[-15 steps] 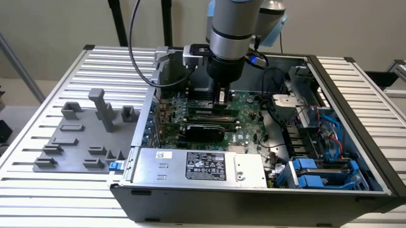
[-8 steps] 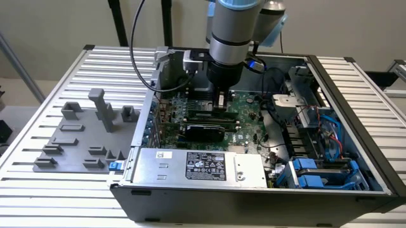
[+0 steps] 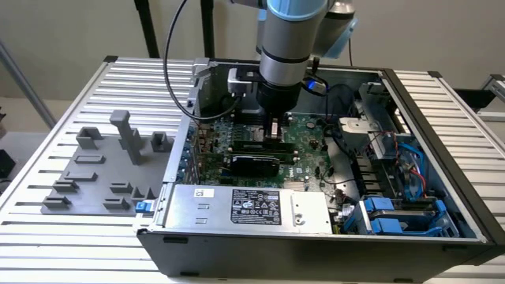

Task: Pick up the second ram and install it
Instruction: 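Insert the second ram into the second slot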

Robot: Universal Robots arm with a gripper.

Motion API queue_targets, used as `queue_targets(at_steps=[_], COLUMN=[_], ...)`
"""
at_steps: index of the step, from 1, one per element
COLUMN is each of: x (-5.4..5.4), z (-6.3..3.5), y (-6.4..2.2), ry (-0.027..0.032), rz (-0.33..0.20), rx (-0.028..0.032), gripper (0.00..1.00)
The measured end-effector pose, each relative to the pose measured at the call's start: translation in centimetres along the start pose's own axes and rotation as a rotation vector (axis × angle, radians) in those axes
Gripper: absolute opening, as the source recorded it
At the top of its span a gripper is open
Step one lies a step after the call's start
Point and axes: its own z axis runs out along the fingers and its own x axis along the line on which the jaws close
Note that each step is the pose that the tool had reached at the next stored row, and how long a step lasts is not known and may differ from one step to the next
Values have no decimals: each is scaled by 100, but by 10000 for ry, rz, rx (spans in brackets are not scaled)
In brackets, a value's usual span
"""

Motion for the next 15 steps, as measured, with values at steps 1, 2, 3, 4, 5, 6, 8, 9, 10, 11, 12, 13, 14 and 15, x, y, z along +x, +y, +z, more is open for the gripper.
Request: queue_targets(at_steps=[1,2,3,4,5,6,8,9,10,11,12,13,14,15], x=[0,0,0,0,0,-1,-1,-1,-3,-6,-7,-10,-12,-13], z=[0,0,0,0,1,2,3,3,3,3,4,4,5,5], y=[0,0,1,1,0,0,1,1,1,1,1,1,1,2], ry=[3,4,5,5,9,19,58,78,99,114,122,126,130,131], rz=[-5,-4,-4,-4,-8,-12,-30,-38,-42,-47,-57,-71,-90,-109], rx=[0,0,0,-1,0,3,2,1,2,2,2,3,3,3], gripper=[0,0,0,0,0,0,0,0,0,0,0,0,0,0])
